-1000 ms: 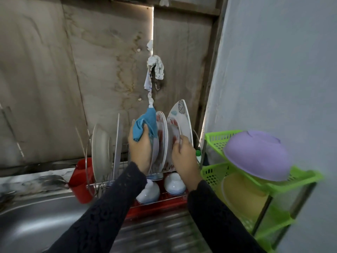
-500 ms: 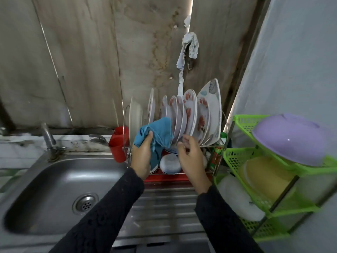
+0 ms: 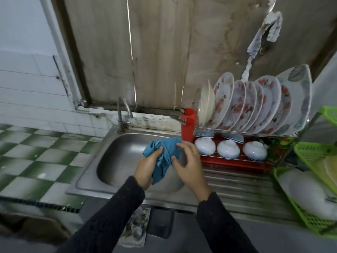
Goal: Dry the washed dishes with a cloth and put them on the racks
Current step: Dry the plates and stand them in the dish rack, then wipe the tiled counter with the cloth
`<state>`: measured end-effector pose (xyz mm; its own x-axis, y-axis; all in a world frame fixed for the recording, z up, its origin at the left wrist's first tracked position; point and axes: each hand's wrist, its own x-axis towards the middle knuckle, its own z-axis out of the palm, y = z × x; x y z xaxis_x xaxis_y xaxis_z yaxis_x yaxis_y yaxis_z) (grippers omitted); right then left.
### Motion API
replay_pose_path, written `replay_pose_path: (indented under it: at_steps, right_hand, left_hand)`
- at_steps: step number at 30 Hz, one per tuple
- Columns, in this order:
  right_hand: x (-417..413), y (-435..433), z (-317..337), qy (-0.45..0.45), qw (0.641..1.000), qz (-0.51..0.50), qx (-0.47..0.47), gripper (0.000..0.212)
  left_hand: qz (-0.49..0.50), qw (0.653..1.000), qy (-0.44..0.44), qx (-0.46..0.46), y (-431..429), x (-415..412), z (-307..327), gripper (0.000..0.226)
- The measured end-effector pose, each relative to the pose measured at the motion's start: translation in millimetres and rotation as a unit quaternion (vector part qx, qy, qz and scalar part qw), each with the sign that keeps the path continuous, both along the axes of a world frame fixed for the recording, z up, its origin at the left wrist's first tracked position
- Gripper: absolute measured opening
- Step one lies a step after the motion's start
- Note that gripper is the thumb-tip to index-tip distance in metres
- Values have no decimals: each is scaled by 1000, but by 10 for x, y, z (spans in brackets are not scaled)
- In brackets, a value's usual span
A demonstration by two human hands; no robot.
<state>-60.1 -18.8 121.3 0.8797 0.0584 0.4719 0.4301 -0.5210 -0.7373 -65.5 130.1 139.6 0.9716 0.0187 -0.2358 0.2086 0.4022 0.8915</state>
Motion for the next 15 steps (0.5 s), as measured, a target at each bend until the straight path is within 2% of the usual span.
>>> replay_pose_path:
  at_steps: [7,15]
  right_hand:
    - [-157,1285,-268,45,997,56,-33,44]
    - [-142,2288,-446,101,982,134,-83,55]
  left_hand:
    - [71,997,13,12,1263,-255,-283,20]
    - [127,990,59,22,2262,-329,-529,30]
